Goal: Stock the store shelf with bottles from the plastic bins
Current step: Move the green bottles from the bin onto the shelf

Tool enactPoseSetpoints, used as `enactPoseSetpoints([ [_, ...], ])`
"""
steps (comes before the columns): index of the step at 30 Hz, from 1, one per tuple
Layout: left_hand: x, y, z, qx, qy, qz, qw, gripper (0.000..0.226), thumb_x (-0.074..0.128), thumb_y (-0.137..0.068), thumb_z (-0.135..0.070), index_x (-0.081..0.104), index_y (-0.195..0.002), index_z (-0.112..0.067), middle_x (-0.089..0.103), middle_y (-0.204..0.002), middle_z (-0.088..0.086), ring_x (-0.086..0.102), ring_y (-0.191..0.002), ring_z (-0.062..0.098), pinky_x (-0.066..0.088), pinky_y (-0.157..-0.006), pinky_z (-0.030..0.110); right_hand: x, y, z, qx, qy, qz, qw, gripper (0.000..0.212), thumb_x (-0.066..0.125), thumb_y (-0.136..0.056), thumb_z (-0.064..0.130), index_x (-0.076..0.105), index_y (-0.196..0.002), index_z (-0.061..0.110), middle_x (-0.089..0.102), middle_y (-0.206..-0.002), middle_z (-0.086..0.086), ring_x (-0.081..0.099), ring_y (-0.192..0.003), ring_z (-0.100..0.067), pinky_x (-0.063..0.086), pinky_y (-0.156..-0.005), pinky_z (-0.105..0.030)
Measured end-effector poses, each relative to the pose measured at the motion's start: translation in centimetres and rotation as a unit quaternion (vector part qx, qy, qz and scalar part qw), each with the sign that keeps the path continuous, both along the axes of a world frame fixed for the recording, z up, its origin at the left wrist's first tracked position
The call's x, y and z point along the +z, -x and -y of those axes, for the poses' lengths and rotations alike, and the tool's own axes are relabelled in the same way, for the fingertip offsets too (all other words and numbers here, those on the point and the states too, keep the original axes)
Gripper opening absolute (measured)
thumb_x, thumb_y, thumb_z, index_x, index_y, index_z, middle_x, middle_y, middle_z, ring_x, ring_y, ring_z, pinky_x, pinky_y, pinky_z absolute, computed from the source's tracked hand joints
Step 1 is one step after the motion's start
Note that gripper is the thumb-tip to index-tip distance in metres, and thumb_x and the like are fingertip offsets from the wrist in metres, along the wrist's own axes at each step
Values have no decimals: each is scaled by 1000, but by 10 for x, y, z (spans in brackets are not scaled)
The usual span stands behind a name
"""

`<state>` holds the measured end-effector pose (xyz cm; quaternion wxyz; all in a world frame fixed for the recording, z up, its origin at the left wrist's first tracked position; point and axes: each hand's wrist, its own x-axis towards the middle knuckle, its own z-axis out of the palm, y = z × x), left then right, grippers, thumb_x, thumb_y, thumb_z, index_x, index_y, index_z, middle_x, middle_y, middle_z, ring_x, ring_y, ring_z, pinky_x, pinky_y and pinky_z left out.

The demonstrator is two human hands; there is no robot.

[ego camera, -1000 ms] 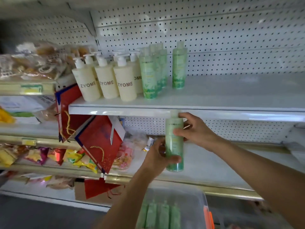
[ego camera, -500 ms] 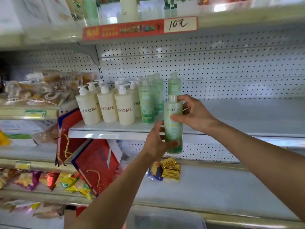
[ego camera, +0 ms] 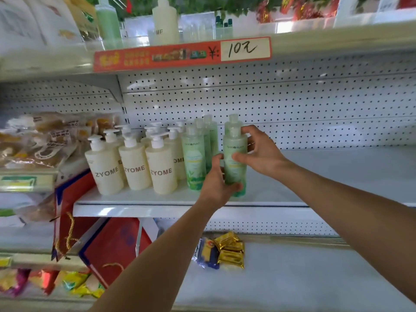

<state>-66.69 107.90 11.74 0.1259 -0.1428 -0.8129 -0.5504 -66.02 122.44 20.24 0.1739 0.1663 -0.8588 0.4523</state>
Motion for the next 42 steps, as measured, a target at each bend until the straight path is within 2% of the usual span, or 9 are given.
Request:
enactPoseSetpoints([
  [1,-1,4,-1,6,7,2,1000,91,83,-69,-7,26,-137,-29,57,-96,-18,59,-87,0,49,-67,9,0,4,0,-3,-5,0,1000,57,75,-77,12,47,-126,24,61,-94,4,62,-86,-15,49,-69,-22],
  [3,-2,11,-5,17,22,-4,1000,91,82,-70,-7,26,-139,-26,57,-100,-13,60,-92,12,55,-79,27,1,11,-1,-7,-19,-4,1000,57,75,-78,12,47,-126,22,60,-97,4,61,-87,-14,47,-68,-21],
  [6,0,19,-10,38,44,-13,998,91,79,-72,-9,24,-143,-22,55,-121,4,56,-105,22,50,-94,43,2,22,1,-21,-41,-13,999,57,75,-78,13,47,-128,17,58,-108,0,58,-90,-15,44,-71,-22],
  [11,4,31,-13,57,60,5,997,89,75,-76,-10,22,-145,-23,51,-132,8,53,-117,26,45,-102,45,3,39,3,-37,-65,-10,997,59,76,-79,16,44,-130,17,57,-108,-3,57,-90,-17,45,-72,-27],
  [16,5,40,-17,87,86,19,992,87,68,-83,-10,13,-149,-21,44,-140,12,50,-122,30,42,-104,42,3,52,9,-40,-61,3,997,58,75,-80,16,44,-129,18,58,-113,-7,61,-97,-24,53,-84,-40],
  [21,5,48,-16,106,114,28,987,87,65,-86,-13,7,-152,-18,39,-146,13,46,-127,31,37,-106,38,3,62,14,-46,-72,10,996,60,74,-80,17,42,-130,18,58,-115,-10,60,-99,-25,52,-88,-41],
  [29,9,47,-16,113,145,43,982,90,64,-88,-17,2,-153,-16,37,-147,12,41,-132,30,34,-112,43,-1,63,15,-60,-82,-5,995,61,73,-81,20,42,-133,17,56,-120,-11,59,-103,-26,51,-90,-44],
  [36,15,29,-11,133,164,33,977,66,67,-85,-18,31,-140,-9,56,-128,13,55,-115,31,46,-98,40,2,48,4,-85,-126,-1,988,60,63,-90,28,34,-141,20,52,-129,-6,57,-109,-25,48,-93,-43],
  [42,10,-12,9,127,219,-17,967,33,62,-91,-27,57,-123,-19,64,-118,-1,61,-108,18,50,-91,37,-23,8,-23,-121,-245,-59,960,27,54,-92,21,57,-118,25,59,-121,8,61,-104,-14,47,-82,-32],
])
